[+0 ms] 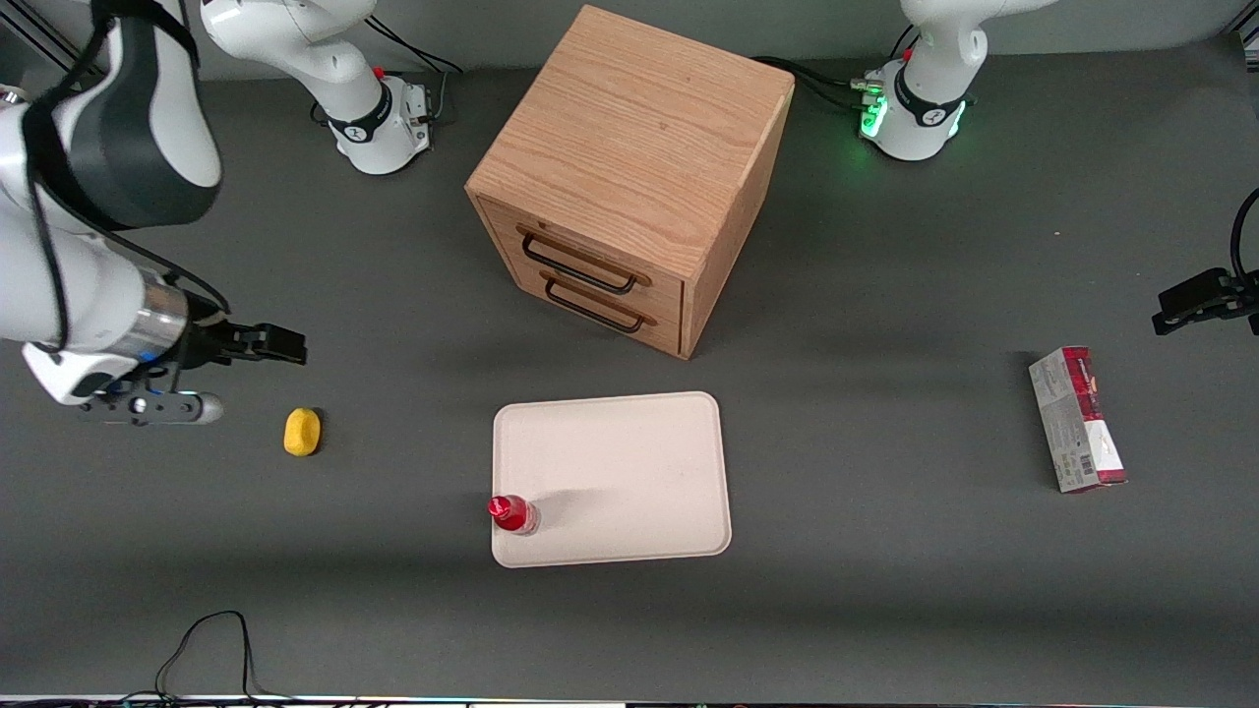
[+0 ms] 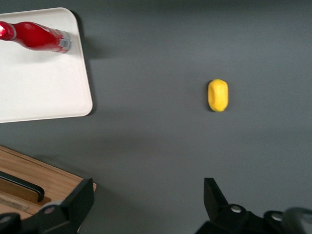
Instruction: Place coke bottle on tray
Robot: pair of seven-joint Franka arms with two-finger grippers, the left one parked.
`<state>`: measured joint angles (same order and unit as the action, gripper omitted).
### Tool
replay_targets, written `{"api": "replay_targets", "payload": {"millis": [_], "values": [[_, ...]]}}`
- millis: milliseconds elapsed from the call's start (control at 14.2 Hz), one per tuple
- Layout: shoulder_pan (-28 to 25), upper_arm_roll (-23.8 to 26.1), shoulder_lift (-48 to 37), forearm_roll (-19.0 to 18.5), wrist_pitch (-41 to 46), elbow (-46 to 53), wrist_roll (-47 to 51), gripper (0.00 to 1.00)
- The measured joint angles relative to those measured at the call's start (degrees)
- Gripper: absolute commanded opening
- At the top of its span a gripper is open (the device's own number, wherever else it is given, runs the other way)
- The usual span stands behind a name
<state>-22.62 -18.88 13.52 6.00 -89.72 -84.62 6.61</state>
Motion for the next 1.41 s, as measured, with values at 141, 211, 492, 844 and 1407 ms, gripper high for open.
{"api": "replay_targets", "payload": {"millis": [141,211,492,844,1407], "values": [[0.0,-1.2,-0.7,0.0,0.7,0.0,-0.3,1.0],[0.0,-1.5,-1.0,0.0,1.3,-0.1,-0.3,1.0],[0.3,-2.6,-1.2,0.0,3.3,-0.1,-0.3,1.0],[14.6,10.3,-1.5,-1.0,5.1,0.1,-0.7,1.0],[23.0,22.1,-6.7,-2.0,8.1,-0.6,-0.7,1.0]]}}
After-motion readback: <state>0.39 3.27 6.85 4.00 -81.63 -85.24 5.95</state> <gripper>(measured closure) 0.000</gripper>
